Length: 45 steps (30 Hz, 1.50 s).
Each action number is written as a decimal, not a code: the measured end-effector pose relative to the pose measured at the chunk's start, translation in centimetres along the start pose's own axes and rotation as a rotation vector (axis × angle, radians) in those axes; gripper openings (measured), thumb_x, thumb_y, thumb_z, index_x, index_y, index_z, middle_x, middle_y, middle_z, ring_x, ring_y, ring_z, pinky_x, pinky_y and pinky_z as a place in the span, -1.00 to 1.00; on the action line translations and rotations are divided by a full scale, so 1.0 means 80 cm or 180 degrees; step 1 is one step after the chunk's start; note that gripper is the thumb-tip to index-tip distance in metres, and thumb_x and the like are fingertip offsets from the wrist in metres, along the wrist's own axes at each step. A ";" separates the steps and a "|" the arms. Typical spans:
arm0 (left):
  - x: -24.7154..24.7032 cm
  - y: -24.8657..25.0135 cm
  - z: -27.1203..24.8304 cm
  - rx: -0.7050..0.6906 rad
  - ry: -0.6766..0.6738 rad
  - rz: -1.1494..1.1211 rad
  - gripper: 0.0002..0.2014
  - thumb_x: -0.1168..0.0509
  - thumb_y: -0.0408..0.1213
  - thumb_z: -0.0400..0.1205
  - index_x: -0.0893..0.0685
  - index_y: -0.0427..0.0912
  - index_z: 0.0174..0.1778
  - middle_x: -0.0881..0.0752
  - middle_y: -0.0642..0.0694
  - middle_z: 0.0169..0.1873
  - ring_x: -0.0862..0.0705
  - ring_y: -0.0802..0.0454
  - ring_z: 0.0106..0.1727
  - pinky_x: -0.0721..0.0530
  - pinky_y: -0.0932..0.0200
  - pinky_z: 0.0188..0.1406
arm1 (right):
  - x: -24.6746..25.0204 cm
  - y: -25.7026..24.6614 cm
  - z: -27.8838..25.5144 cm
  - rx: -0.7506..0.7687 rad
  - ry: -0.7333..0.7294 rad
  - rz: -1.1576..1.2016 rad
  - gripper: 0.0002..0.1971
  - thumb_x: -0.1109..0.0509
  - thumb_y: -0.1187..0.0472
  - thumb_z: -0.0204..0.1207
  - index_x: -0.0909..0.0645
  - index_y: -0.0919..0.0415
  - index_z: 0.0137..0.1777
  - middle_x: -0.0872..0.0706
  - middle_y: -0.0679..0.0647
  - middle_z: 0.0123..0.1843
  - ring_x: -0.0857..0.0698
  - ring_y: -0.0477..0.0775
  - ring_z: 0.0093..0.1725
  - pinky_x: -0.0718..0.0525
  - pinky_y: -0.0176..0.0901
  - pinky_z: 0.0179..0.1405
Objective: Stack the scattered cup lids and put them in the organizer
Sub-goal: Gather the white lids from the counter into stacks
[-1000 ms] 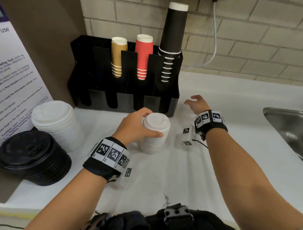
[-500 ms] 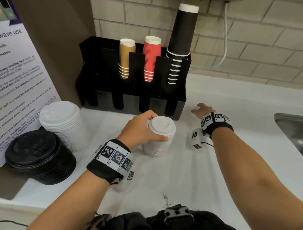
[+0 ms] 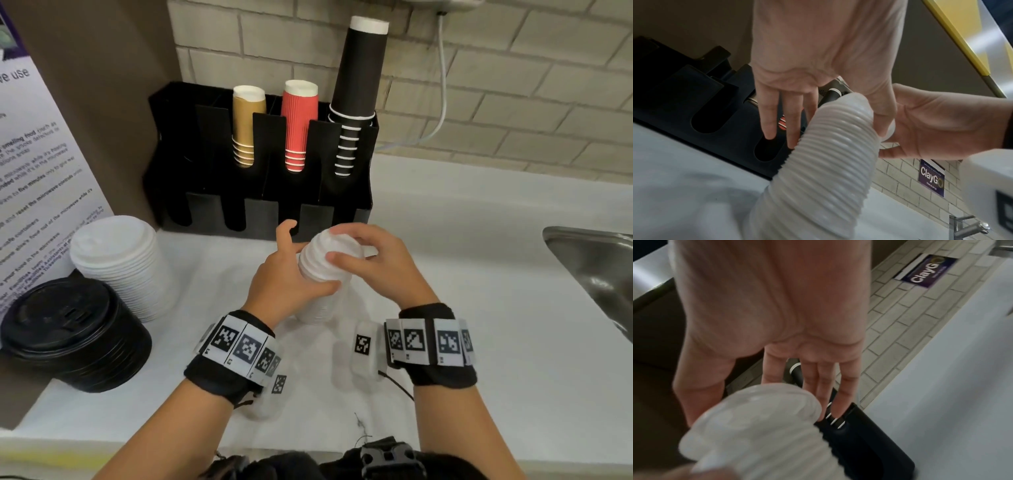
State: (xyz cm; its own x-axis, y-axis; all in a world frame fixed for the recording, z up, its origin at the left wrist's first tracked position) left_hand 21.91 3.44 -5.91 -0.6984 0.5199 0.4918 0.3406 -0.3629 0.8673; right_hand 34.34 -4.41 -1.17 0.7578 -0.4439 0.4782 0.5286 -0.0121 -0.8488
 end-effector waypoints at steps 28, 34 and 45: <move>-0.082 -0.018 0.002 0.1527 -0.1704 -0.0883 -0.20 0.16 0.39 0.63 -0.33 -0.12 0.62 -0.68 -0.03 0.12 -0.71 0.07 0.04 -0.70 0.32 -0.09 | 0.026 0.033 0.013 -0.0135 0.0003 -0.0560 -0.69 -0.45 0.07 0.54 -0.62 -0.06 0.27 -0.53 0.03 0.33 -0.51 -0.04 0.30 -0.39 -0.34 0.21; -0.118 0.008 0.016 0.1601 -0.1750 -0.1283 -0.20 0.15 0.39 0.64 -0.30 -0.13 0.64 -0.52 -0.32 0.48 -0.54 -0.27 0.45 -0.52 0.02 0.29 | 0.066 0.053 0.024 -0.0335 0.0192 -0.0805 -0.64 -0.44 0.04 0.55 -0.58 0.00 0.33 -0.51 0.05 0.31 -0.49 -0.05 0.26 -0.37 -0.30 0.18; -0.113 -0.013 0.023 0.1501 -0.1382 -0.1485 -0.27 0.01 0.38 0.63 -0.29 0.01 0.64 -0.44 -0.15 0.53 -0.65 -0.11 0.32 -0.42 -0.01 0.42 | 0.095 0.076 0.035 -0.0820 -0.0075 -0.1083 -0.54 -0.40 -0.01 0.56 -0.45 -0.22 0.46 -0.31 0.03 0.27 -0.42 0.02 0.28 -0.35 -0.23 0.23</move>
State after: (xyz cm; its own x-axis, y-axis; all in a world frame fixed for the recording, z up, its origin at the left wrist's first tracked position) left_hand 29.02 0.58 -11.10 -0.5600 0.8280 -0.0289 0.3718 0.2823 0.8843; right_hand 44.38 -5.36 -2.06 0.5668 -0.3554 0.7432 0.6393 -0.3792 -0.6689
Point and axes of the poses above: each hand's wrist, its own z-axis towards the middle knuckle, its own x-axis out of the back of the hand, y = z × x, the point moved 9 cm from there along z, towards the middle knuckle
